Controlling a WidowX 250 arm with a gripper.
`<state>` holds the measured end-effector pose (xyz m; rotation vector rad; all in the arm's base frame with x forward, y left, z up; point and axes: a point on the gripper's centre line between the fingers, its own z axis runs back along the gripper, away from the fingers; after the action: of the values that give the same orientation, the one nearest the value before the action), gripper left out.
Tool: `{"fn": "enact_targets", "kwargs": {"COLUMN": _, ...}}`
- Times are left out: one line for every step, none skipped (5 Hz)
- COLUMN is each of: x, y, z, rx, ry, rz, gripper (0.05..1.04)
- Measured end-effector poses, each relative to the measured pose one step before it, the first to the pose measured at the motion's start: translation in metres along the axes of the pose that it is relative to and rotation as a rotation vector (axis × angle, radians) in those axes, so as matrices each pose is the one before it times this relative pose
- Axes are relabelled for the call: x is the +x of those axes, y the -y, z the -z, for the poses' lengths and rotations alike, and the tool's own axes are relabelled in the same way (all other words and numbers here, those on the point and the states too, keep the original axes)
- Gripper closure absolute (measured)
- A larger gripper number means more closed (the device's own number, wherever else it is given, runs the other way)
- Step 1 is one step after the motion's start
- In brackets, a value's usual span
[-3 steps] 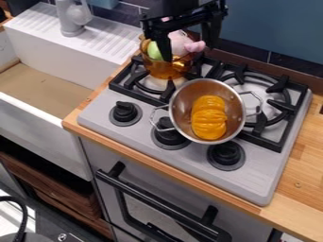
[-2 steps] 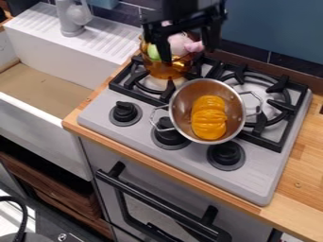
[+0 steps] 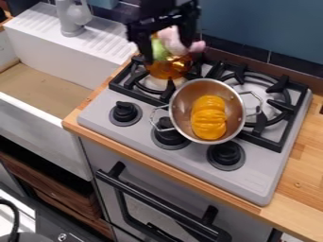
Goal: Move the orange pot to middle top of the burner
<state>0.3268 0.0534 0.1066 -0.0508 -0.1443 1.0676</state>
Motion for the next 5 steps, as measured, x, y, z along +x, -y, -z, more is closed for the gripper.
{"fn": "enact_targets", "kwargs": {"x": 0.01475, "y": -0.00619, "z": 0.00278, "rx": -0.0045, "ry": 0.0347, "rz": -0.092, "gripper": 0.089}}
{"fn": "enact_targets", "kwargs": {"x": 0.00073, "y": -0.00824, "z": 0.0112, "rx": -0.0106, "ry": 0.0, "rz": -0.0229, "gripper": 0.089}}
{"fn": "enact_targets", "kwargs": {"x": 0.00423, "y": -0.00257, "z": 0.00662, "rx": -0.0097, "ry": 0.0471, "rz": -0.0893, "gripper": 0.089}}
{"fn": "enact_targets", "kwargs": {"x": 0.00184, "y": 0.00358, "z": -0.00031, "rx": -0.0109, "ry": 0.0341, "rz": -0.0557, "gripper": 0.089}}
{"fn": "enact_targets", "kwargs": {"x": 0.00341, "y": 0.00121, "z": 0.0, "rx": -0.0096, "ry": 0.0185, "rz": -0.0815, "gripper": 0.089}}
